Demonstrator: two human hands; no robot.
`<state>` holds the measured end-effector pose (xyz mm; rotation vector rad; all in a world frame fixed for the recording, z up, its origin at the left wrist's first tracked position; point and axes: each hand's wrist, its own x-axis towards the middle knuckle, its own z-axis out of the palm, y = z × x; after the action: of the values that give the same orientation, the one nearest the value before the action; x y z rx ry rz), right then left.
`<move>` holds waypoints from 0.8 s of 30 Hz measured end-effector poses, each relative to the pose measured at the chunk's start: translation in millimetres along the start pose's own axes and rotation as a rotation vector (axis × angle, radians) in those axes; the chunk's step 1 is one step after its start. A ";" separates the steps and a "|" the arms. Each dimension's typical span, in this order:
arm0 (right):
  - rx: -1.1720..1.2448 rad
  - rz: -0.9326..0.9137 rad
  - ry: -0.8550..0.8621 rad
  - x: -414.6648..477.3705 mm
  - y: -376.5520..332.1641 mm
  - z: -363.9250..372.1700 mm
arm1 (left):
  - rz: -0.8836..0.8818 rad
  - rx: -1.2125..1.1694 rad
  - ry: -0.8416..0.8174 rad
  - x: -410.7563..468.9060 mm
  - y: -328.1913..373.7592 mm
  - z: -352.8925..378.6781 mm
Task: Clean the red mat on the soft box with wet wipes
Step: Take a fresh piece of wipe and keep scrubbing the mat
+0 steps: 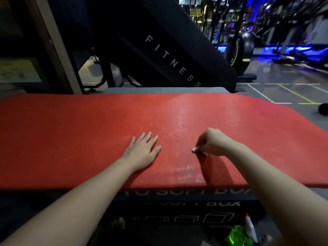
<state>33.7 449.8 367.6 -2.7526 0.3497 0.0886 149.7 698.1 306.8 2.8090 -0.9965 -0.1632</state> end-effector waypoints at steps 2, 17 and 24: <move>-0.022 -0.028 -0.183 -25.6 -5.0 -6.4 | 0.001 -0.027 0.001 -6.9 -1.1 -0.6; -0.005 -0.177 -0.125 -72.7 -10.4 6.6 | 0.064 -0.042 -0.012 -59.3 -14.1 0.5; -0.004 -0.250 -0.213 -70.7 -15.9 7.3 | 0.081 0.075 0.153 -73.2 -25.3 -4.4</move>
<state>-30.8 483.1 373.8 -2.7321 -0.0511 0.3143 109.4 764.4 310.1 2.7906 -1.0984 0.0987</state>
